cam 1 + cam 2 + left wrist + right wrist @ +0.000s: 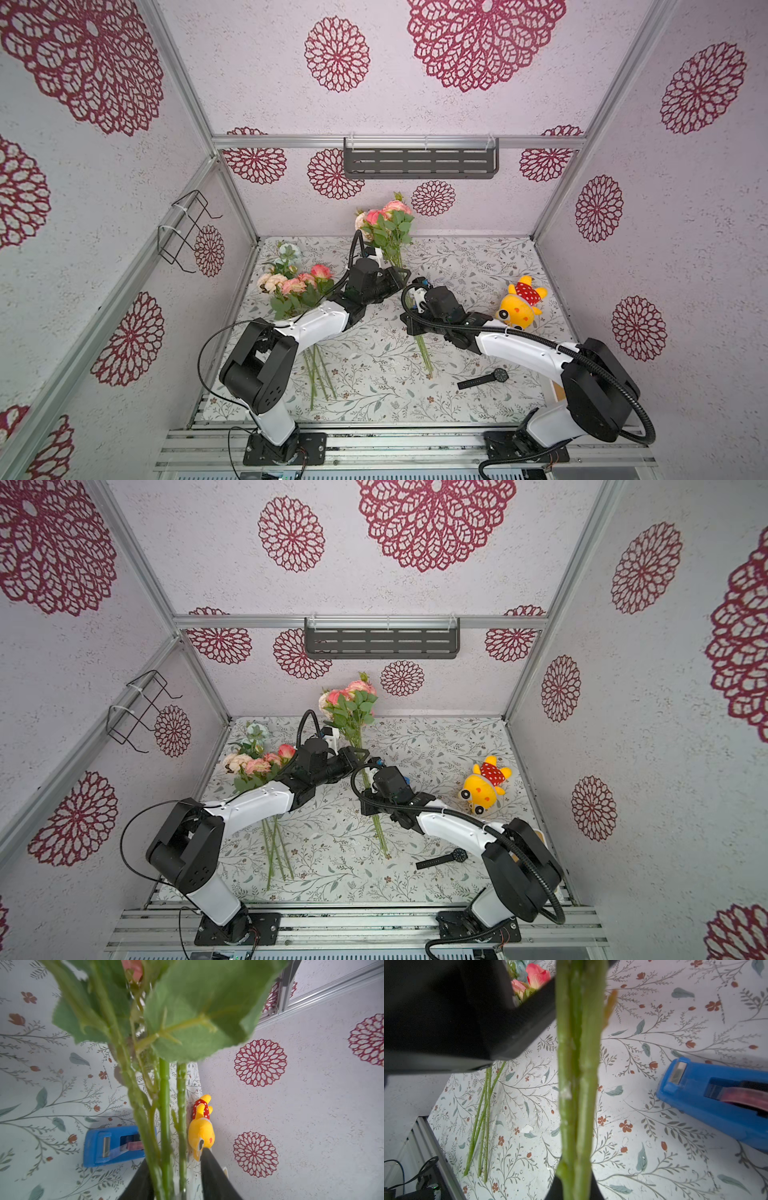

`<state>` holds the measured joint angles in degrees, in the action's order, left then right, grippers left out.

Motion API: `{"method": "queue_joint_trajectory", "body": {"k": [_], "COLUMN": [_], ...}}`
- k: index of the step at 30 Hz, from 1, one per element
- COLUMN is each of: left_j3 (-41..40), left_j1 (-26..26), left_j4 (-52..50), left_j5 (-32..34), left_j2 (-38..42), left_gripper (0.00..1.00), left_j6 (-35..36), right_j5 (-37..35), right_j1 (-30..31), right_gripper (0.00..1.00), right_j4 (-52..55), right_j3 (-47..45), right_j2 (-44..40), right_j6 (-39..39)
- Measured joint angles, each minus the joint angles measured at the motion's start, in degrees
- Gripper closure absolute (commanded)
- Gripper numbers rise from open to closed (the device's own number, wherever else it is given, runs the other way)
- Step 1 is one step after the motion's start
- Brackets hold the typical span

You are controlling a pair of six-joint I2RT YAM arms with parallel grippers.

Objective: Wrap bouquets with tape
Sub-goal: Wrap the tape around the bouquet.

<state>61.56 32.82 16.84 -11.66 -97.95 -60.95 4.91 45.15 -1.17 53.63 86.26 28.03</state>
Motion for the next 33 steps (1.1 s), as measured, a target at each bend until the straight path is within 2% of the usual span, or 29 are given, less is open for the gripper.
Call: {"method": "queue_joint_trajectory", "body": {"k": [7, 15, 19, 21, 23, 27, 29, 33], "left_j3": [2.3, 6.2, 6.2, 6.2, 6.2, 6.1, 6.1, 5.6], "left_j1": [0.3, 0.3, 0.4, 0.4, 0.4, 0.4, 0.5, 0.7], "left_j4": [-6.8, -12.7, -13.5, -13.5, -13.6, -14.6, -15.1, -13.9], "left_j5": [0.7, 1.1, 0.3, 0.2, 0.2, 0.4, 0.3, -0.3], "left_j2": [-0.4, -3.0, -3.4, -3.4, -3.4, -3.4, -3.4, -3.4], "left_gripper": [0.75, 0.87, 1.00, 1.00, 1.00, 1.00, 1.00, 1.00], "left_j6": [1.5, 2.6, 2.0, 1.9, 1.7, 1.8, 1.8, 1.7], "right_j5": [-3.2, -16.3, -18.7, -19.0, -19.0, -18.1, -16.7, -9.7], "right_j1": [1.0, 4.2, 5.0, 5.0, 5.0, 5.1, 5.1, 2.8], "right_gripper": [1.00, 1.00, 1.00, 1.00, 0.93, 0.54, 0.46, 0.41], "right_j4": [3.3, 12.2, 13.0, 13.0, 12.9, 11.3, 9.9, 3.5], "right_j3": [1.7, 7.7, 7.5, 7.5, 7.4, 6.5, 6.0, 1.6], "right_j2": [1.9, 5.7, 6.3, 6.3, 6.3, 6.0, 5.5, 2.6], "right_j6": [-1.6, -3.3, -3.5, -3.5, -3.5, -3.8, -4.1, -1.9]}}
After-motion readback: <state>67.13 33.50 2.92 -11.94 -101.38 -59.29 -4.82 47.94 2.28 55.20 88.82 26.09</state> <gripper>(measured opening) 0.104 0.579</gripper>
